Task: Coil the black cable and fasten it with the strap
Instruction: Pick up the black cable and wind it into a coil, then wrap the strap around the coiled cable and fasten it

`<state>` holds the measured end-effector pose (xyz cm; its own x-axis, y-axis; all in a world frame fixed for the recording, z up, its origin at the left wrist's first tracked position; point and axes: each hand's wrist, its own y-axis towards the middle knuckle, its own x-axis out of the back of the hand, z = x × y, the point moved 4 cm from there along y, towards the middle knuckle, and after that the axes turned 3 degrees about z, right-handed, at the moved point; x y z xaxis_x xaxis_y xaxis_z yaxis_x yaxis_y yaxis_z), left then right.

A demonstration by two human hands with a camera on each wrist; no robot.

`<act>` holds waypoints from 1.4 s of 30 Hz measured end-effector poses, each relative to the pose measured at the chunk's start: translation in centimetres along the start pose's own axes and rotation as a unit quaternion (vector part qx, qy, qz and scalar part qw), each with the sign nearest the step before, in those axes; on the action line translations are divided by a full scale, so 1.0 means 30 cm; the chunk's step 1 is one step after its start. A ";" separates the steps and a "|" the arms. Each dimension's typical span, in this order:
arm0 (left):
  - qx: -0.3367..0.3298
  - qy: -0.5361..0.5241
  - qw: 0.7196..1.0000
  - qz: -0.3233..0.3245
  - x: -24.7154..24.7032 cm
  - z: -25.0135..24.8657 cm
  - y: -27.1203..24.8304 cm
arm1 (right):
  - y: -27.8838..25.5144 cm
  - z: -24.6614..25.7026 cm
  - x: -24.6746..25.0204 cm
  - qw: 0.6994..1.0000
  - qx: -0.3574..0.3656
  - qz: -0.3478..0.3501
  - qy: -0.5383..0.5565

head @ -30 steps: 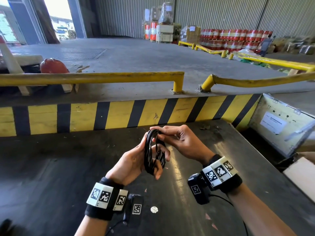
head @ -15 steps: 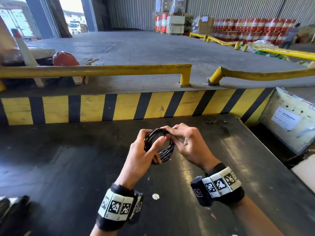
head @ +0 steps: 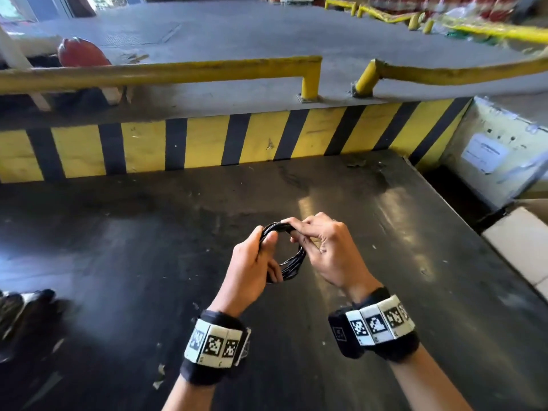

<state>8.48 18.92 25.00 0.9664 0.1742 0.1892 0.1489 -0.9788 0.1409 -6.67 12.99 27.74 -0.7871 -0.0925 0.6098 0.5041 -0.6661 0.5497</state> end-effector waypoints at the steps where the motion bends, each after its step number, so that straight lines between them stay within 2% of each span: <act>1: 0.006 -0.034 0.999 0.014 -0.023 0.008 -0.015 | -0.029 -0.010 0.005 1.000 -0.009 0.001 -0.004; 3: 0.018 -0.099 0.994 0.031 -0.065 0.023 -0.045 | -0.085 -0.026 0.018 1.000 -0.023 -0.002 -0.011; 5: 0.024 -0.117 0.992 0.029 -0.101 0.042 -0.068 | -0.143 -0.039 0.034 0.999 -0.041 -0.011 -0.018; 6: 0.011 -0.092 0.995 0.023 -0.120 0.053 -0.073 | -0.172 -0.048 0.044 0.998 -0.051 -0.017 -0.021; 8: -0.052 0.023 0.998 0.009 -0.159 0.064 -0.071 | -0.234 -0.071 0.067 0.996 -0.080 -0.029 -0.024; 11: -0.159 0.194 0.968 -0.006 -0.239 0.056 -0.067 | -0.333 -0.119 0.101 0.988 -0.147 -0.049 -0.011; 13: -0.174 0.222 0.959 0.007 -0.303 0.063 -0.066 | -0.396 -0.151 0.121 0.979 -0.193 -0.072 -0.010; 16: -0.144 0.222 0.961 0.081 -0.404 0.127 -0.059 | -0.486 -0.206 0.140 0.962 -0.257 -0.096 0.002; 19: -0.124 0.242 0.950 0.153 -0.480 0.193 -0.050 | -0.575 -0.250 0.135 0.944 -0.315 -0.099 0.013; 23: -0.130 0.236 0.936 0.226 -0.544 0.274 -0.030 | -0.666 -0.302 0.099 0.925 -0.366 -0.093 0.049; 25: -0.109 0.237 0.931 0.257 -0.568 0.335 -0.023 | -0.712 -0.351 0.080 0.917 -0.383 -0.076 0.081; 27: -0.081 0.245 0.925 0.279 -0.581 0.397 -0.016 | -0.782 -0.430 0.084 0.899 -0.418 -0.096 0.084; 30: -0.046 0.255 0.917 0.304 -0.581 0.471 -0.007 | -0.935 -0.581 0.133 0.844 -0.509 -0.165 -0.046; 33: -0.018 0.255 0.911 0.324 -0.576 0.516 -0.008 | -1.091 -0.703 0.166 0.760 -0.611 -0.153 -0.159; 35: -0.005 0.255 0.908 0.333 -0.578 0.535 -0.008 | -1.169 -0.759 0.170 0.730 -0.647 -0.137 -0.173; 42: 0.008 0.257 0.903 0.343 -0.590 0.572 0.002 | -1.255 -0.855 0.139 0.723 -0.661 -0.111 -0.165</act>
<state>-5.00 13.92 4.99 0.6076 -0.4519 0.6532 -0.4414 -0.8758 -0.1953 -38.06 18.70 -5.06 -0.5595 0.1607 0.8131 -0.5737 -0.7831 -0.2399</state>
